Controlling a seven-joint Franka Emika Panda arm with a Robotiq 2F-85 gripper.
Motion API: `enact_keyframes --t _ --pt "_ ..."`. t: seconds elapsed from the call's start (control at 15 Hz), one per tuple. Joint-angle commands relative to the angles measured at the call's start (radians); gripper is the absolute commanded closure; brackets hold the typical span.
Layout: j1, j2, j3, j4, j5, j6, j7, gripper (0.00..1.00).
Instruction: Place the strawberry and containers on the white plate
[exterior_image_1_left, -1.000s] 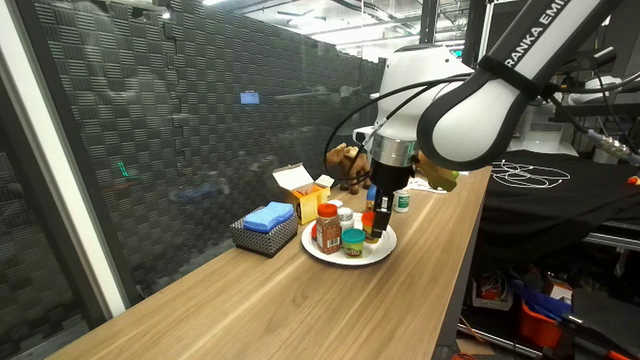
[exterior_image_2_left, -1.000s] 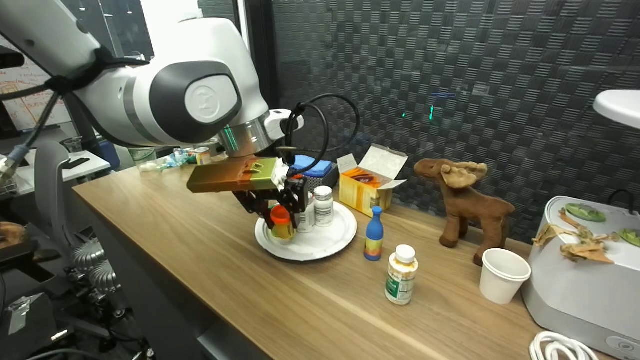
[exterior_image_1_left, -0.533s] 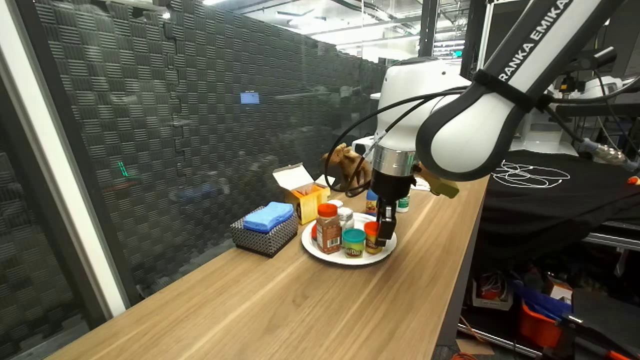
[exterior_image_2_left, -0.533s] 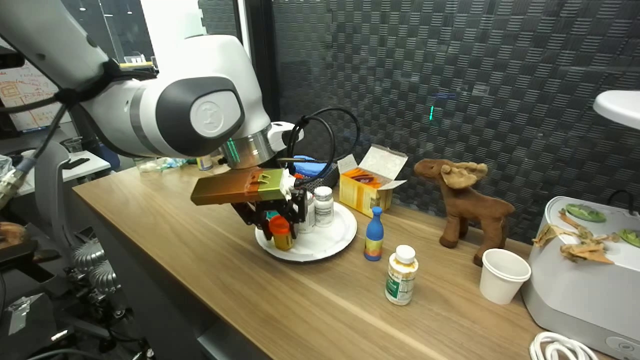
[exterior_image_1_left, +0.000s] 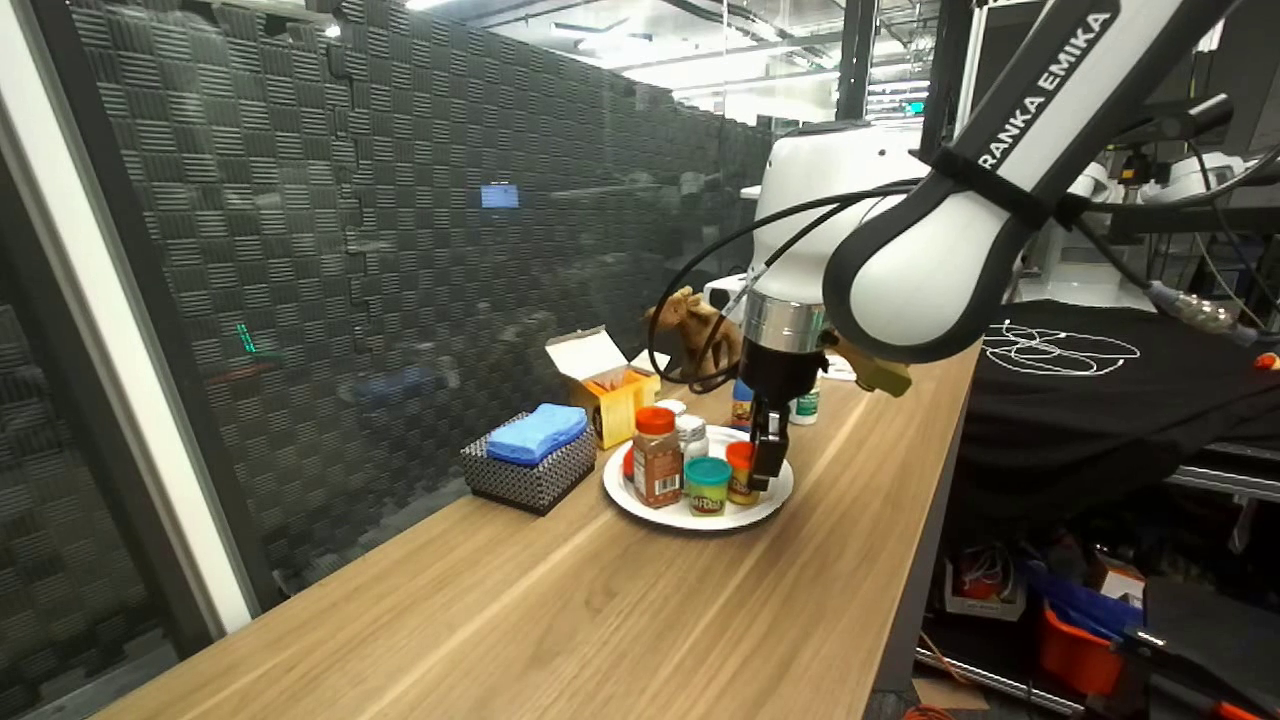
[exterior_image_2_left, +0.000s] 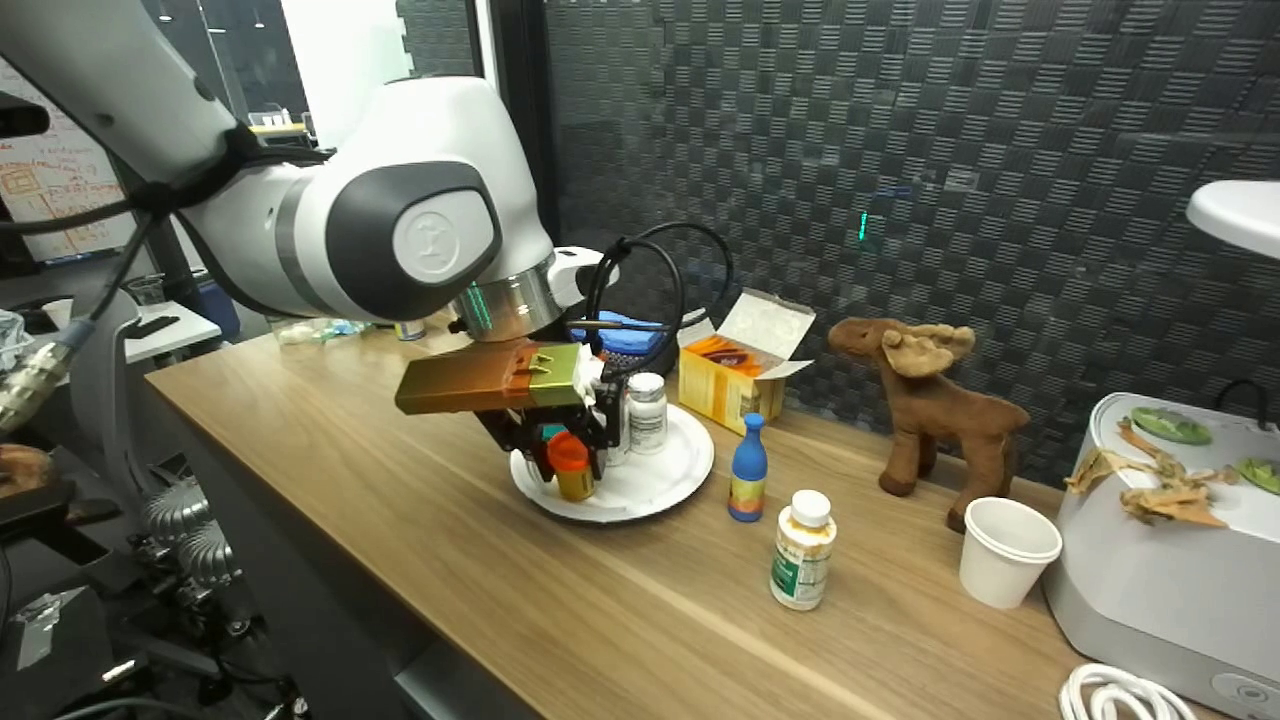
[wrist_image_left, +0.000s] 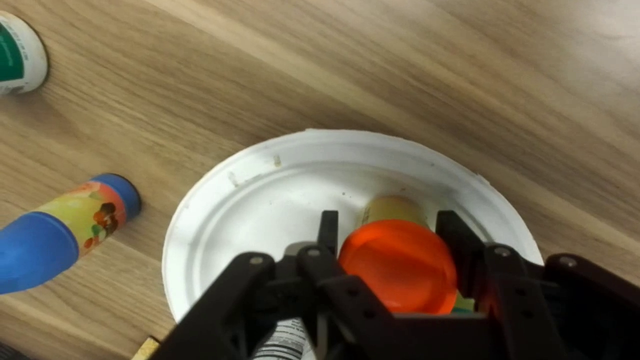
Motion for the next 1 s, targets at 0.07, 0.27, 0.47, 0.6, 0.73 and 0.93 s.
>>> enact_keyframes --t 0.07,0.27,0.47,0.6,0.73,0.93 --pt "-0.021 -0.031 0.018 0.004 0.04 0.005 -0.013 0.15" --pt "-0.017 -0.078 0.01 -0.006 0.044 -0.002 0.018 0.0" --pt "-0.015 -0.116 -0.013 0.0 0.043 -0.027 0.101 0.0" --pt "-0.021 -0.128 -0.045 0.014 0.031 -0.064 0.192 0.0" --pt "-0.038 -0.129 -0.072 0.03 0.037 -0.103 0.245 0.0" --pt "-0.075 -0.098 -0.11 0.079 0.065 -0.152 0.304 0.0"
